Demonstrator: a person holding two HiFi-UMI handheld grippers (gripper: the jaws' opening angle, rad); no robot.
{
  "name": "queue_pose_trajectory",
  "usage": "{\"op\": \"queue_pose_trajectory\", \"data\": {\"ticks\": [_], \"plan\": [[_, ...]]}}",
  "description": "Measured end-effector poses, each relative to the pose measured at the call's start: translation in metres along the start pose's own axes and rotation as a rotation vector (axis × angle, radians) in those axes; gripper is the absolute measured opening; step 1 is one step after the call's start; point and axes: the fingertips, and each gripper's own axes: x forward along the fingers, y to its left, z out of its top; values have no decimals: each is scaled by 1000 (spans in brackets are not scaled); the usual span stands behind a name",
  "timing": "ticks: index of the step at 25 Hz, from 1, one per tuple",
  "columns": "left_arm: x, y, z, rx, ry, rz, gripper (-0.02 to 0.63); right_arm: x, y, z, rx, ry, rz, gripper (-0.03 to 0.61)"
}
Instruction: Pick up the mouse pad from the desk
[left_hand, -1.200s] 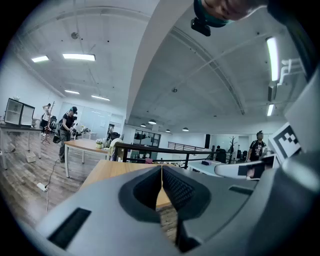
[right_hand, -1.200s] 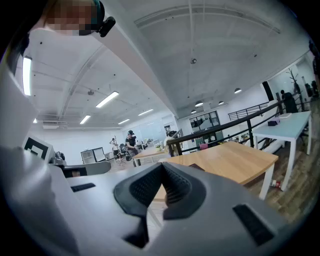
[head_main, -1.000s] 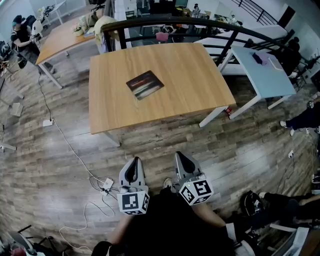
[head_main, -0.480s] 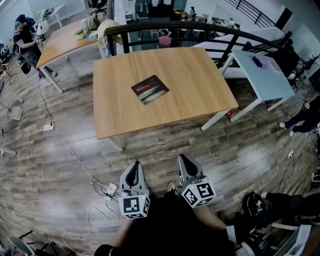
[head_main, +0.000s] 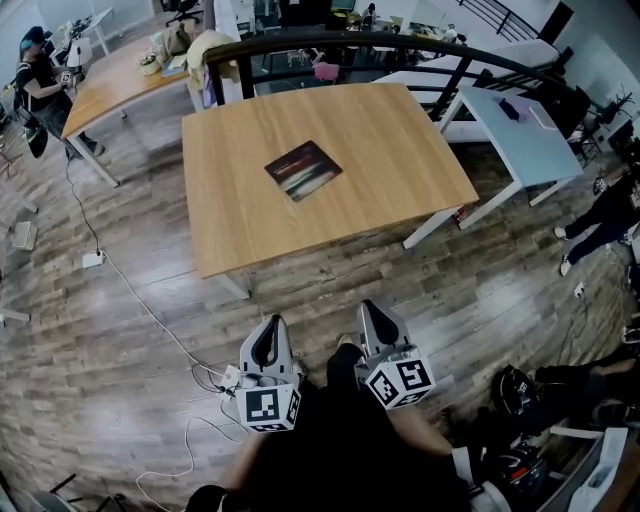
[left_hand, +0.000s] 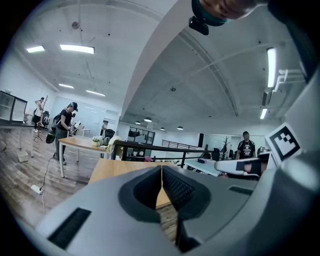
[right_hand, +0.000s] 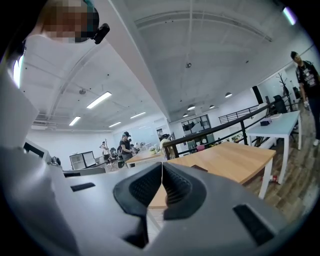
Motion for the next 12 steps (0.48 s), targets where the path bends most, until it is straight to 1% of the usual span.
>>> {"op": "queue_pose_trajectory", "data": {"ticks": [6,10,12], "plan": [[19,9,-3,-12,10,-9,25,19,-14,-4,7,10,-13,31],[52,17,-7,-25,32,4,25,50,-30,-1,8,27,-8,31],[71,18,-8,-27,41,6,25,66,-40,4,-7,33,-3,31]]}}
